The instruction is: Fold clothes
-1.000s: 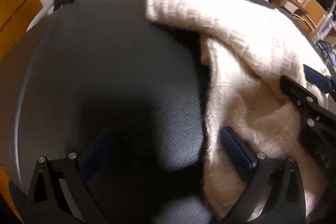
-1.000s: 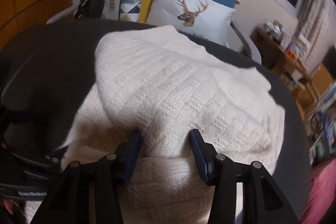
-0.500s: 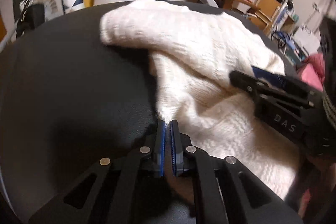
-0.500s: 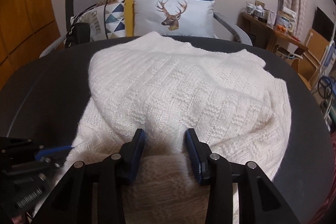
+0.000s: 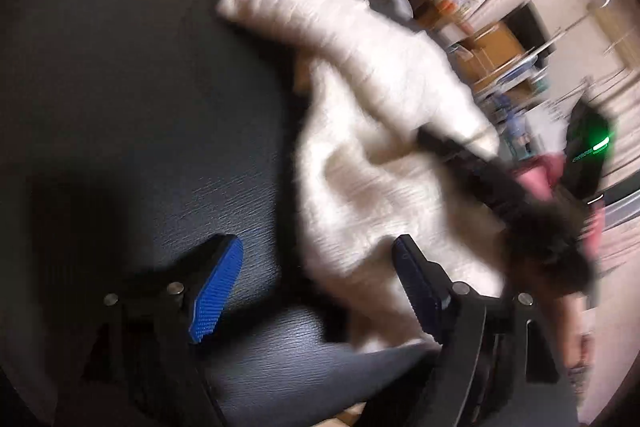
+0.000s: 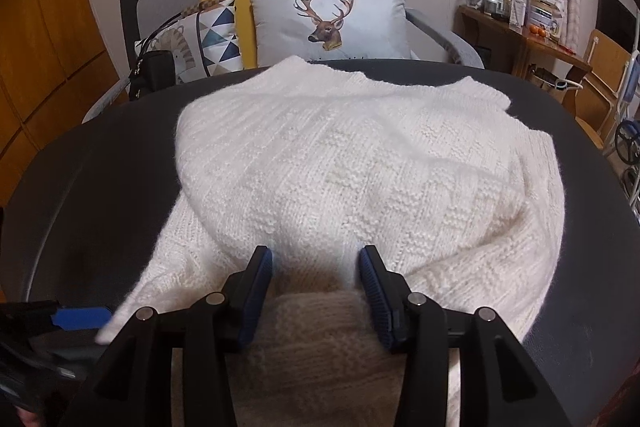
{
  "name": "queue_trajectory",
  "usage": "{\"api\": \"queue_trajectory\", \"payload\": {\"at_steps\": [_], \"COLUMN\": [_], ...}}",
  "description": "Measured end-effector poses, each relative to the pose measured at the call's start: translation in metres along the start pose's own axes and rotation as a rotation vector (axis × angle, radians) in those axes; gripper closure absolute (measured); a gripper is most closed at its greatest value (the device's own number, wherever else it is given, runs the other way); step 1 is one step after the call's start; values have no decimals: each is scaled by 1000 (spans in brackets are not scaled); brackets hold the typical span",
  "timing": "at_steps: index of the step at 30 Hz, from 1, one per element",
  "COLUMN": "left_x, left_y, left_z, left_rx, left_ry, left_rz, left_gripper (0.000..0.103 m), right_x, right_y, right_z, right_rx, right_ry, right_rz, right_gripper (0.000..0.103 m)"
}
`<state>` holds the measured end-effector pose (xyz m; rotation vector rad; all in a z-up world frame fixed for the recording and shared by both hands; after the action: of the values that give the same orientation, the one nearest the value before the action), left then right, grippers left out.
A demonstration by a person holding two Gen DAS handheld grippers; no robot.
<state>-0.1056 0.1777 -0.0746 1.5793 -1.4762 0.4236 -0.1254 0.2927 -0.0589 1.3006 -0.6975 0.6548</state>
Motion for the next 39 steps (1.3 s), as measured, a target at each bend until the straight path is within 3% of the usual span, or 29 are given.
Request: {"api": "queue_trajectory", "payload": {"at_steps": [4, 6, 7, 8, 16, 21, 24, 27, 31, 33, 36, 39], "left_x": [-10, -16, -18, -21, -3, 11, 14, 20, 29, 34, 49, 71], "left_y": [1, 2, 2, 2, 9, 9, 10, 10, 11, 15, 22, 31], "left_z": [-5, -7, -9, -10, -15, -1, 4, 9, 23, 37, 59, 87], "left_rx": [-15, -23, -26, -30, -167, -164, -150, -144, -130, -116, -91, -31], "left_ry": [44, 66, 76, 87, 171, 169, 165, 162, 178, 196, 234, 255], "left_rz": [-4, -7, -8, -9, -104, -114, -118, -125, -143, -153, -193, -248], "left_gripper": [22, 32, 70, 97, 98, 98, 98, 98, 98, 98, 98, 98], "right_x": [0, -2, -2, -1, 10, 19, 2, -32, -35, -27, -10, -4], "right_y": [-1, -2, -2, -3, 4, 31, 41, 33, 32, 30, 28, 23], "right_z": [-1, -2, -1, -1, 2, 22, 25, 17, 19, 26, 40, 54], "right_rx": [-6, -9, -11, -13, 15, 213, 379, 450, 319, 264, 115, -75], "right_ry": [-7, -15, -19, -24, -30, -31, -127, -196, -167, -133, 25, 219], "right_rz": [8, 7, 3, -1, -29, -53, 22, 135, 79, 64, 31, 45], "right_gripper": [56, 56, 56, 56, 56, 56, 52, 46, 58, 80, 90, 92]}}
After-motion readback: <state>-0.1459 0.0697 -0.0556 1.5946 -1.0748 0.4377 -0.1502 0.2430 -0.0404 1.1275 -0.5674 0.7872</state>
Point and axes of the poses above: each gripper's, at about its wrist camera, not at the fingertips, and x roughly against the way its jaws point, z to its left, y to its top, the point moved 10 cm from there along -x, roughly the way its jaws point, and after that the axes turned 1 degree about -x, right-handed, at the moved point
